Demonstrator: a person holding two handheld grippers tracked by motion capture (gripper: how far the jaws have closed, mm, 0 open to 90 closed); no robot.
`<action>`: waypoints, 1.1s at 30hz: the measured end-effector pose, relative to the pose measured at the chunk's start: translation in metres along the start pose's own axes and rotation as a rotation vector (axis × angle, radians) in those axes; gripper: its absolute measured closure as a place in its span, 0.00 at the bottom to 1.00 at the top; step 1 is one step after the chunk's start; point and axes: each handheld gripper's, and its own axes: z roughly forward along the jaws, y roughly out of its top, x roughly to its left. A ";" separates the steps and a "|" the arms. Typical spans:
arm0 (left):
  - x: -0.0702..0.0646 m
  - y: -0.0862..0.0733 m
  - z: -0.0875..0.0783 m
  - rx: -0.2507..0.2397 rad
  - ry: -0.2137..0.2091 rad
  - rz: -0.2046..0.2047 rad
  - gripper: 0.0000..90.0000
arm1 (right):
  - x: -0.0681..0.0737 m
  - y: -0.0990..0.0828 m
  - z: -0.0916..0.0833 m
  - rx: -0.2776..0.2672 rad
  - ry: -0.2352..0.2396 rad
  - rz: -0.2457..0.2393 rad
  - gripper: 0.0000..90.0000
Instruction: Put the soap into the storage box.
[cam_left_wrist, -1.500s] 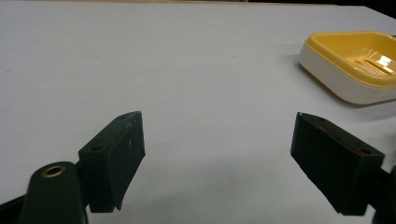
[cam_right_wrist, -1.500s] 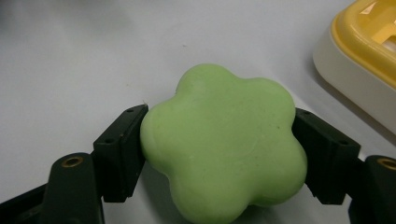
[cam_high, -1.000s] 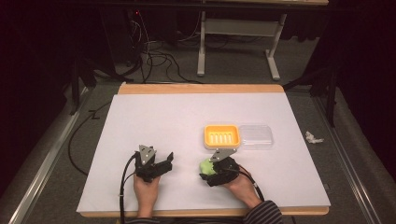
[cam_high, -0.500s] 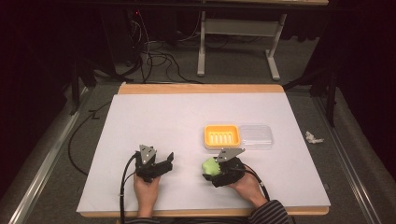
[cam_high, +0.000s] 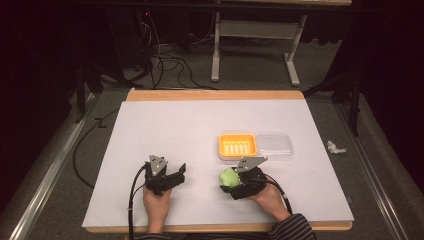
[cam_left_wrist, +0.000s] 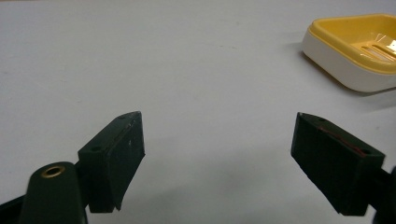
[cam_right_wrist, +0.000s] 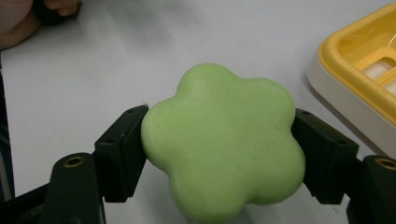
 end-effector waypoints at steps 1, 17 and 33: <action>0.001 0.001 0.000 -0.002 0.003 -0.006 0.20 | 0.000 0.000 -0.002 -0.006 0.000 0.000 0.30; 0.002 0.001 0.001 -0.007 0.010 -0.019 0.20 | -0.009 0.003 -0.019 -0.001 -0.026 -0.009 0.30; 0.001 0.001 0.000 -0.006 0.007 -0.019 0.20 | -0.016 0.012 -0.030 0.003 -0.046 -0.020 0.30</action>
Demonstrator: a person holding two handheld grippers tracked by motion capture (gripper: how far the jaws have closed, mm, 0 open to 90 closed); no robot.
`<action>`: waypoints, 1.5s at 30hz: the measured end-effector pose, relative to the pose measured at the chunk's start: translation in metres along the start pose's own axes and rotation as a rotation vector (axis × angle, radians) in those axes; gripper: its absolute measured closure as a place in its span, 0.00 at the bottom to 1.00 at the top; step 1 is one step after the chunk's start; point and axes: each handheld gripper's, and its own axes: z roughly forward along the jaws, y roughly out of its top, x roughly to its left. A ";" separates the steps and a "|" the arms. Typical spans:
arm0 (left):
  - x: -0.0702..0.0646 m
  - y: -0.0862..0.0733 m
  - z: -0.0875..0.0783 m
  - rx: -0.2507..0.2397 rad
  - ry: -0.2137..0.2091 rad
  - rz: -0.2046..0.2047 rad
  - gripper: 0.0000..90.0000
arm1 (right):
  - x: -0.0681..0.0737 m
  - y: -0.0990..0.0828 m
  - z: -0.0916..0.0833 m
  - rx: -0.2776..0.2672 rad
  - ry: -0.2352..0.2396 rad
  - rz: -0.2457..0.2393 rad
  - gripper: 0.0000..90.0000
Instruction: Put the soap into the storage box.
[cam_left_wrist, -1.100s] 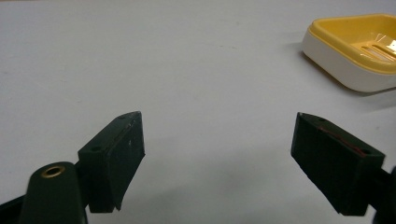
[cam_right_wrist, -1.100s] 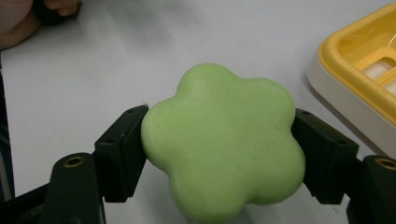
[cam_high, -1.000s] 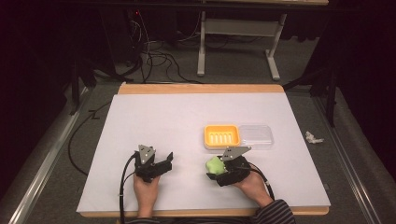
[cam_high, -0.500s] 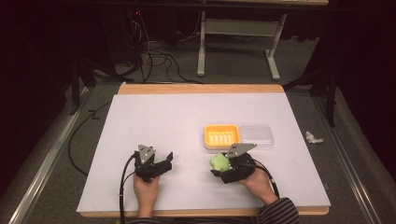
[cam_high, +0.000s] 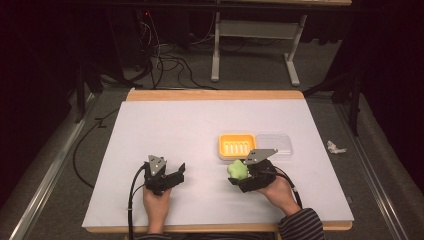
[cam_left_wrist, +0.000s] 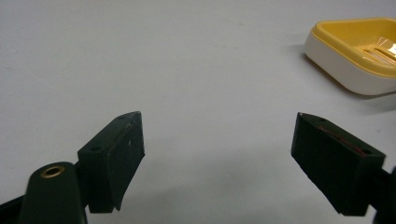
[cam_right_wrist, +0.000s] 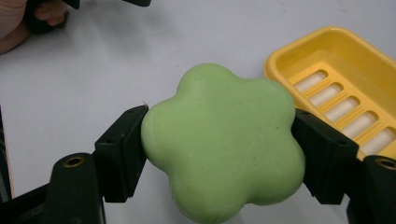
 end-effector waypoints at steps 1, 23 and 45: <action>0.000 0.000 0.000 0.000 0.000 0.000 0.20 | 0.000 0.000 0.000 -0.004 -0.002 -0.002 0.30; 0.000 0.000 0.000 0.002 -0.002 0.003 0.20 | -0.018 0.007 -0.010 -0.015 -0.026 0.026 0.30; 0.000 0.000 0.000 0.006 -0.003 0.003 0.19 | -0.041 0.019 -0.012 -0.028 -0.047 0.078 0.30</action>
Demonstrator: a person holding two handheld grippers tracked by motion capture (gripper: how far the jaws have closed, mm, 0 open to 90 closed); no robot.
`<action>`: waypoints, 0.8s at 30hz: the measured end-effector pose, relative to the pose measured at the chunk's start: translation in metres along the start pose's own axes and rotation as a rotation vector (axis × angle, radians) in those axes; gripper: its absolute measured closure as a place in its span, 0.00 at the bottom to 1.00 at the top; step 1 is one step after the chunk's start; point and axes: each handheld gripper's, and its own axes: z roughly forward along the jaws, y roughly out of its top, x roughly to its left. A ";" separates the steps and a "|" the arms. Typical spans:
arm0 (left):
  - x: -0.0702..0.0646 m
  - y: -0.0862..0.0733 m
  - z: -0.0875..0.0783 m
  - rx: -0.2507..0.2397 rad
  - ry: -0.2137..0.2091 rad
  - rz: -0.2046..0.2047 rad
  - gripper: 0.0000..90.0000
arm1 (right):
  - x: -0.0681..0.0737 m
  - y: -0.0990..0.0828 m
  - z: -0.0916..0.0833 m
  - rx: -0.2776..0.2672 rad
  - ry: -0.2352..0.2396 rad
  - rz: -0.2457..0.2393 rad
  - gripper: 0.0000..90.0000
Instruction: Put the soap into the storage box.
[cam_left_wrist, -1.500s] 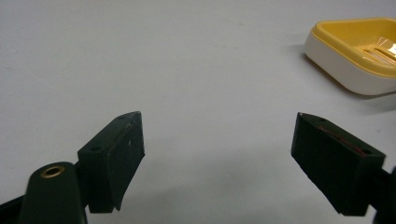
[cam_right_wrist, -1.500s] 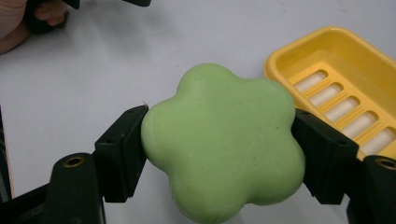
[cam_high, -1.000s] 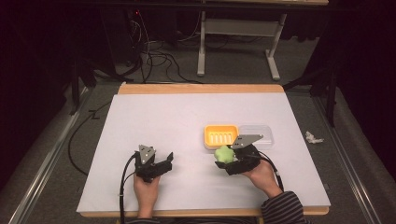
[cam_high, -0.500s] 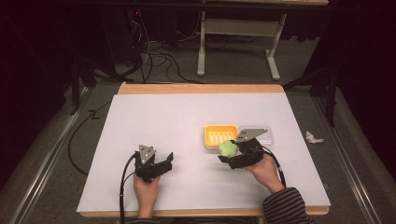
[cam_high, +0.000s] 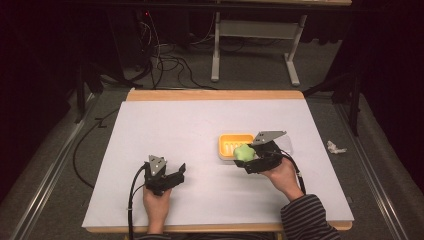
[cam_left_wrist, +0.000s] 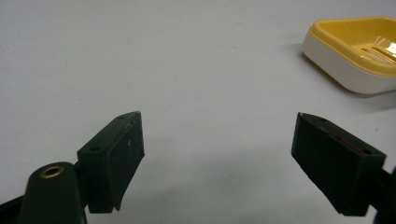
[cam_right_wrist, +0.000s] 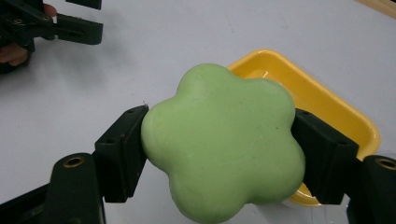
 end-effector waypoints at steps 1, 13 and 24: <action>0.000 0.000 0.000 0.001 0.000 0.005 0.19 | -0.003 0.000 0.001 0.002 -0.003 0.006 0.30; 0.000 0.000 0.000 -0.002 0.001 -0.006 0.19 | -0.011 0.001 0.004 -0.008 0.007 0.047 0.30; 0.000 0.000 0.000 -0.001 -0.002 -0.006 0.19 | -0.015 0.009 0.013 0.018 -0.012 0.041 0.30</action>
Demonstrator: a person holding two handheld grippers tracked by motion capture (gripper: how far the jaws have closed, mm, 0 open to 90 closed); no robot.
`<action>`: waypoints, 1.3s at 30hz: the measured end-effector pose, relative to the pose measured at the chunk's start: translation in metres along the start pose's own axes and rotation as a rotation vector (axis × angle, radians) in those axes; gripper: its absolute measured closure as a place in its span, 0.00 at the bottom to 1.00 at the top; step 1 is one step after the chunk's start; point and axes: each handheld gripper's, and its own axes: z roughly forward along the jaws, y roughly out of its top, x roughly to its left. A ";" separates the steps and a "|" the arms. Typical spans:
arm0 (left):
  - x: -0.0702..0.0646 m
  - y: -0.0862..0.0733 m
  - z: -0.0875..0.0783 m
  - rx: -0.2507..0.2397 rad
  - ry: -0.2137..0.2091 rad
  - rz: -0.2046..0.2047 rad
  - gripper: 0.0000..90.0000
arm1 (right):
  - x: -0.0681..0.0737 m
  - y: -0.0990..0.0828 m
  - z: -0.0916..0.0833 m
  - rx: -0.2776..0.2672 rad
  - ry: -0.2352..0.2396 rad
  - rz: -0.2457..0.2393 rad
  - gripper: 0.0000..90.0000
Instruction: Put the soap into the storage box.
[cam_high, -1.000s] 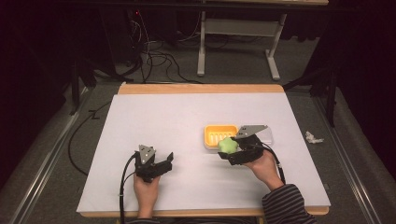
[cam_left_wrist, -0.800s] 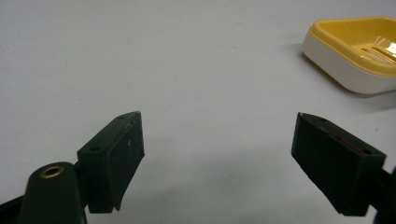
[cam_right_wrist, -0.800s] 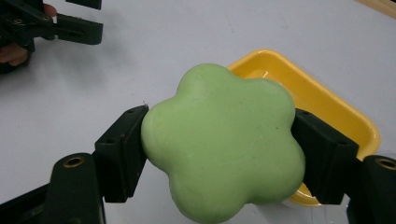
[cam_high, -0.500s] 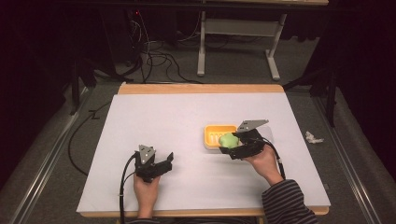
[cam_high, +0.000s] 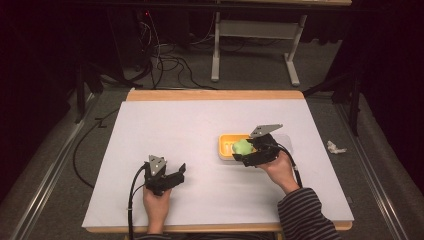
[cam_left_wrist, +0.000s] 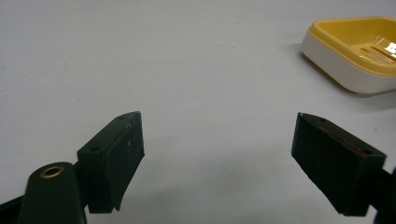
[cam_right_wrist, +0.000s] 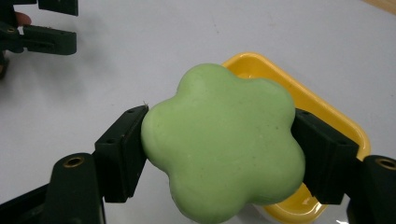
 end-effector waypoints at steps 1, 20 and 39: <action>0.000 0.000 0.000 0.000 0.000 -0.001 0.19 | -0.002 0.001 0.002 -0.003 -0.001 0.007 0.30; 0.000 0.000 -0.001 0.004 -0.004 0.009 0.19 | -0.007 0.007 0.026 0.033 -0.047 0.019 0.30; 0.000 0.000 -0.001 0.005 -0.007 0.010 0.19 | -0.016 0.009 0.042 0.079 -0.096 0.054 0.30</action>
